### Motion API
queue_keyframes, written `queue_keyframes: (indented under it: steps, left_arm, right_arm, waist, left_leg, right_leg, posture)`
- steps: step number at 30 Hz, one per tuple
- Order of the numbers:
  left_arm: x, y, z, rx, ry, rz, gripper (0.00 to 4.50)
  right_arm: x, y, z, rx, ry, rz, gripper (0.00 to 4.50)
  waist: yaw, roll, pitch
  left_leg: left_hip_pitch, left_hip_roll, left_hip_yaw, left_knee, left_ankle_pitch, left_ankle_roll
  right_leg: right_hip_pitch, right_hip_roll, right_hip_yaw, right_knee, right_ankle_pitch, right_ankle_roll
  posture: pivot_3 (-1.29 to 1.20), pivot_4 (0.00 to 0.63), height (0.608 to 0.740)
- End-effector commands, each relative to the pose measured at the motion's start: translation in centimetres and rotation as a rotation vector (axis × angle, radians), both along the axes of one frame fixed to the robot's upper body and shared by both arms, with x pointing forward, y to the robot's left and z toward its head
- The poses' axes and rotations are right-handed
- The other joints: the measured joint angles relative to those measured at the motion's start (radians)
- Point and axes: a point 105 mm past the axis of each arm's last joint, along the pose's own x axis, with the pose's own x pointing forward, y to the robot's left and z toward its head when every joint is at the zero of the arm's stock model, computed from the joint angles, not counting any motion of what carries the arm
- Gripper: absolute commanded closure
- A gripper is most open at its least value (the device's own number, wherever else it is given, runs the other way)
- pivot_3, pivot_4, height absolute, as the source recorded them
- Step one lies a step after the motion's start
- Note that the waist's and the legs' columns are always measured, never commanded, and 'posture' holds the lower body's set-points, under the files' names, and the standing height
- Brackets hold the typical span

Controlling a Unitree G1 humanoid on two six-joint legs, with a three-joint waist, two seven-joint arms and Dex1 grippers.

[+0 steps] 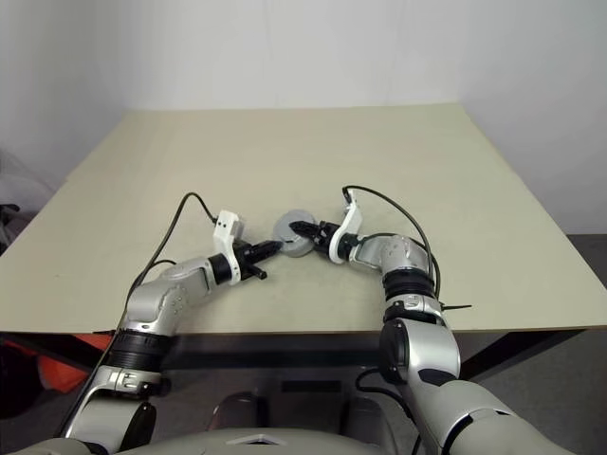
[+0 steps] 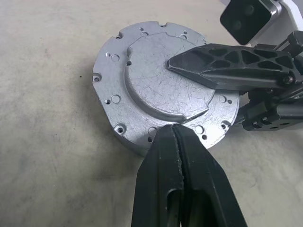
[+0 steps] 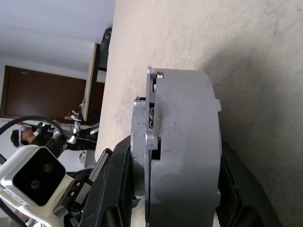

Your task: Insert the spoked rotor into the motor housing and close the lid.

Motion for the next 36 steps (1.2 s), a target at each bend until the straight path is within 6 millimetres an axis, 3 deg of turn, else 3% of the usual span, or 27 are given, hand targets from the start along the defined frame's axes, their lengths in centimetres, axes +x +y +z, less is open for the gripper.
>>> queue_keyframes:
  steps: [1, 8, 16, 20, 27, 30, 36]
  left_arm:
    - [0.3, 0.4, 0.5, -0.062, 0.010, 0.037, 4.50]
    - [1.5, 3.5, 4.7, -0.399, -0.021, 0.216, 4.50]
    - [1.1, 5.8, 6.8, -0.640, -0.022, 0.291, 4.50]
    - [0.7, 6.1, 7.3, -0.730, -0.011, 0.298, 3.60]
    - [0.5, 6.2, 7.2, -0.795, 0.017, 0.328, 1.15]
    - [0.4, 5.4, 7.4, -0.881, 0.089, 0.277, 0.15]
    - [0.4, 4.3, 8.5, -1.019, 0.153, 0.205, 0.15]
  right_arm:
    - [1.3, -0.5, 1.2, -0.008, -0.035, -0.054, 2.41]
    - [2.8, -1.1, 4.6, 0.132, -0.058, -0.134, 2.41]
    - [3.1, -0.1, 7.7, 0.214, -0.102, -0.117, 2.41]
    - [3.1, 0.3, 9.6, 0.251, -0.135, -0.101, 2.41]
    - [2.5, 0.6, 12.0, 0.304, -0.179, -0.054, 2.41]
    - [1.8, 1.2, 12.5, 0.310, -0.190, -0.012, 2.41]
    - [0.8, 1.9, 13.0, 0.323, -0.208, 0.037, 2.41]
  waist:
    - [0.000, 0.000, 0.000]
    - [0.002, 0.000, 0.003]
    - [0.003, -0.002, 0.004]
    - [0.005, -0.003, 0.005]
    - [0.007, -0.006, 0.007]
    - [0.007, -0.006, 0.007]
    - [0.007, -0.008, 0.008]
  left_leg:
    - [0.000, 0.000, 0.000, 0.000, 0.000, 0.000]
    - [-0.004, 0.000, 0.000, 0.000, 0.000, 0.000]
    - [-0.025, -0.001, 0.000, 0.003, 0.000, 0.001]
    - [-0.026, 0.000, 0.000, 0.003, -0.001, 0.001]
    - [-0.026, 0.001, 0.000, 0.009, -0.001, 0.001]
    - [-0.026, 0.001, 0.000, 0.010, 0.000, 0.000]
    - [-0.026, 0.000, 0.000, 0.010, 0.000, 0.000]
  right_leg:
    - [0.000, 0.000, 0.000, 0.000, 0.000, 0.000]
    - [-0.003, 0.000, 0.000, 0.000, 0.001, -0.002]
    - [-0.020, 0.001, -0.002, 0.001, 0.004, -0.009]
    - [-0.020, 0.001, -0.005, 0.002, 0.003, -0.011]
    - [-0.019, 0.001, -0.005, 0.003, 0.004, -0.010]
    - [-0.019, 0.001, -0.004, 0.004, 0.004, -0.010]
    - [-0.019, 0.001, -0.004, 0.004, 0.005, -0.009]
  posture:
    - [0.00, 0.000, 0.740]
    - [0.00, 0.000, 0.740]
    - [0.00, 0.000, 0.740]
    - [0.00, 0.000, 0.740]
    - [0.00, 0.000, 0.740]
    - [0.00, 0.000, 0.740]
    - [0.00, 0.000, 0.740]
